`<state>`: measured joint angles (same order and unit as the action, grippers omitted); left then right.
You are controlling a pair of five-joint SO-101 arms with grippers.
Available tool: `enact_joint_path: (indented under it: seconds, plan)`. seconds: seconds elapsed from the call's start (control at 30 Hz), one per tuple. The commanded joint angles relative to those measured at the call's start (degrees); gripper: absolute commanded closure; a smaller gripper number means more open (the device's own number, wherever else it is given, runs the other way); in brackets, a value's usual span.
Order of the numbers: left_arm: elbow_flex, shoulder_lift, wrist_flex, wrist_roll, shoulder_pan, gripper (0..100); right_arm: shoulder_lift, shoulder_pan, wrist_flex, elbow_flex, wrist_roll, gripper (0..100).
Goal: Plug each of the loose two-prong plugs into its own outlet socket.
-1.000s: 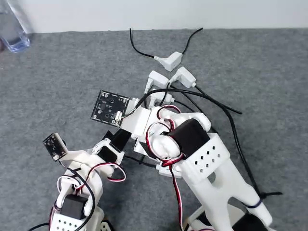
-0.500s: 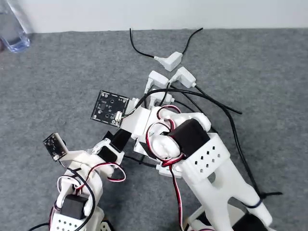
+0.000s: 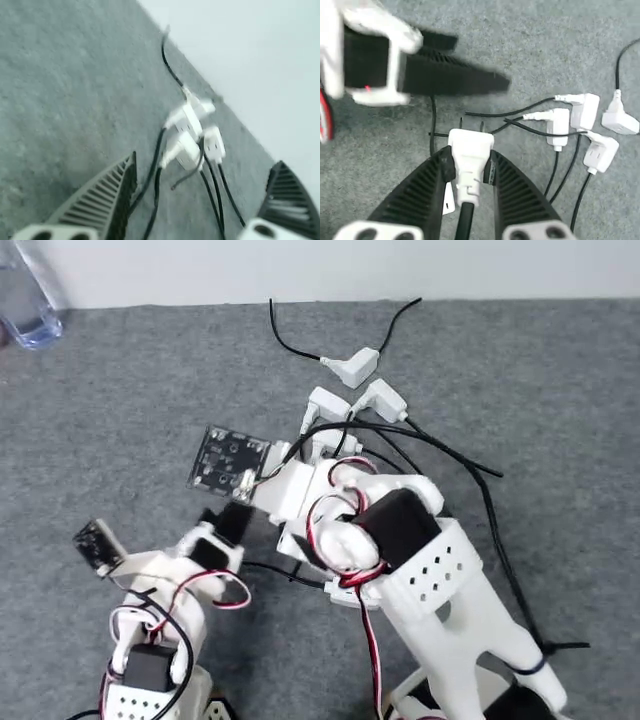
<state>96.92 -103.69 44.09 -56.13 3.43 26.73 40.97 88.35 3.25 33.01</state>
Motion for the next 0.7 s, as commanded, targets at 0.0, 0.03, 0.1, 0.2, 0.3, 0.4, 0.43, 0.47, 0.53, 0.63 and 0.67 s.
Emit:
enact_joint_path:
  seconds: [0.0, 0.03, 0.1, 0.2, 0.3, 0.4, 0.43, 0.47, 0.53, 0.63, 0.67]
  plan:
    - [-0.5, -0.5, -1.9, -0.4, -1.5, 61, 1.5, -2.4, -0.4, -1.8, -0.1, 99.0]
    - [-0.5, -0.5, -1.9, -0.4, -1.5, 61, 1.5, -2.8, -0.1, -1.0, 0.0, 99.0]
    - [-0.5, -0.5, -1.8, -0.4, -1.7, 61, 1.6, -2.9, 0.1, 1.8, 0.6, 99.0]
    - [-0.5, -0.4, -1.8, -0.4, -1.8, 61, 1.6, -4.4, 2.7, 4.7, 3.5, 99.0]
    - [-0.5, -0.4, 0.5, 0.0, -1.8, 61, 1.6, -7.4, 6.1, 5.8, 4.5, 99.0]
    - [-0.5, -0.4, 4.9, 1.1, -2.0, 61, 1.5, -9.4, 9.9, 6.0, 7.1, 99.0]
    - [-0.5, -0.4, 7.5, 3.4, -2.5, 61, 1.5, -9.5, 10.9, 6.0, 7.3, 99.0]
    - [-0.5, -0.4, 10.5, 7.0, -3.5, 61, 1.5, -9.5, 11.9, 6.0, 7.5, 99.0]
    - [-0.5, -0.4, 16.0, 15.6, -6.9, 61, 1.3, -9.3, 13.4, 6.0, 7.6, 99.0]
    - [-0.5, -0.4, 21.5, 27.5, -13.9, 61, -2.1, -9.0, 13.8, 6.7, 7.6, 99.1]
    - [-0.5, -0.5, 22.2, 30.3, -16.0, 61, -4.0, -9.0, 13.6, 7.4, 8.2, 99.1]
